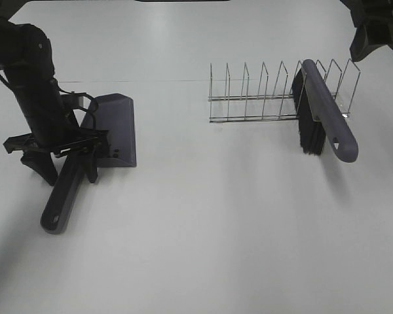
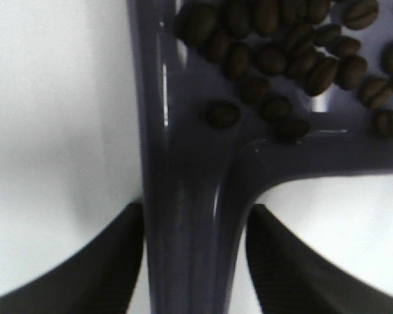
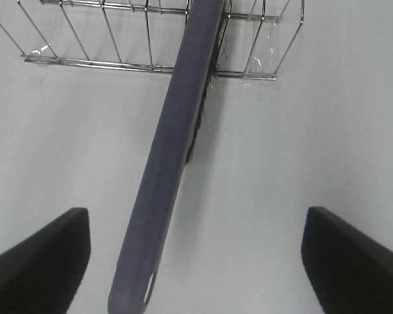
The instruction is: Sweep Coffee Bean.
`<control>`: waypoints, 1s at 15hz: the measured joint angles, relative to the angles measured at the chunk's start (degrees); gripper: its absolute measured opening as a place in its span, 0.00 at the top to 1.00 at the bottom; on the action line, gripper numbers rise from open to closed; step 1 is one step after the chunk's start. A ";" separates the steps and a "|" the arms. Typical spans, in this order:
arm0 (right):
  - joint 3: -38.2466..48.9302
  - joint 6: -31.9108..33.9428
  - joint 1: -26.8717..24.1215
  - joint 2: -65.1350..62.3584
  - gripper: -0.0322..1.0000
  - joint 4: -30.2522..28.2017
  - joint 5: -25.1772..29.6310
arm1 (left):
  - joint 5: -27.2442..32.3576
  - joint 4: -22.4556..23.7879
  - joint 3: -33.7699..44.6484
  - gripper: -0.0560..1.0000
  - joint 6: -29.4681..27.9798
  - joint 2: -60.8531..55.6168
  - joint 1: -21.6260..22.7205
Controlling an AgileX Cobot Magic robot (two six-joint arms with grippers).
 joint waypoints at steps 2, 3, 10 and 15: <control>1.72 -0.23 0.00 -2.35 0.22 0.06 -0.17 | 0.29 0.17 -0.06 0.10 0.11 -0.46 -0.06; 1.95 -1.83 0.00 -4.98 0.22 0.34 0.23 | 0.74 1.49 -0.06 0.06 0.57 -2.64 -0.06; 1.95 -11.06 0.00 -13.06 0.22 4.47 1.09 | 1.89 10.14 -0.06 0.06 2.86 -20.63 1.03; 2.01 -12.49 0.00 -21.26 0.22 4.81 7.39 | 7.51 11.57 0.17 0.06 4.18 -30.25 10.60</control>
